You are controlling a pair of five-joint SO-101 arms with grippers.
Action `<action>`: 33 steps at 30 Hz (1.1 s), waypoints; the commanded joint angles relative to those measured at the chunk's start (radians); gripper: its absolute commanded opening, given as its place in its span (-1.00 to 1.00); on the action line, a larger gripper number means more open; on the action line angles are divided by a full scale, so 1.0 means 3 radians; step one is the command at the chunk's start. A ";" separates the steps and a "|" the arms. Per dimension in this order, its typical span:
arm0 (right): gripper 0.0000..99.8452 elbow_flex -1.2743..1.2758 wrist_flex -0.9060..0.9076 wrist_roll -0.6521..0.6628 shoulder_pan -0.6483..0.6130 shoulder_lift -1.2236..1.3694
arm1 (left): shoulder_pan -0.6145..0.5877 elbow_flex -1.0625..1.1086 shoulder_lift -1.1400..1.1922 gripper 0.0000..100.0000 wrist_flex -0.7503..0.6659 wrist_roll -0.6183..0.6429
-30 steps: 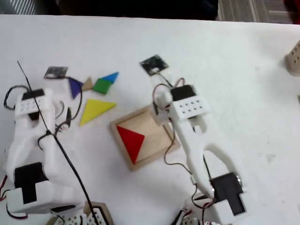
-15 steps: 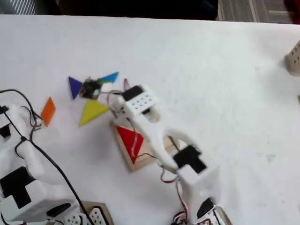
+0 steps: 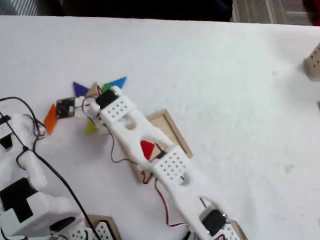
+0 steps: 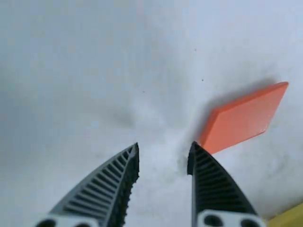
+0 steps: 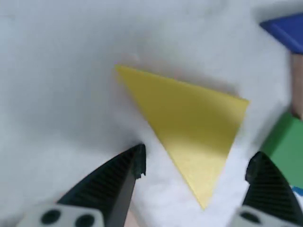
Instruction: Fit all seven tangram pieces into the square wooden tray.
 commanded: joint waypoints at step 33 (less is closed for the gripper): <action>-0.93 -0.1565 0.0852 -0.1979 -0.0217 0.0079 | 0.0059 -0.0015 -0.0130 -0.64 -0.0056 0.0041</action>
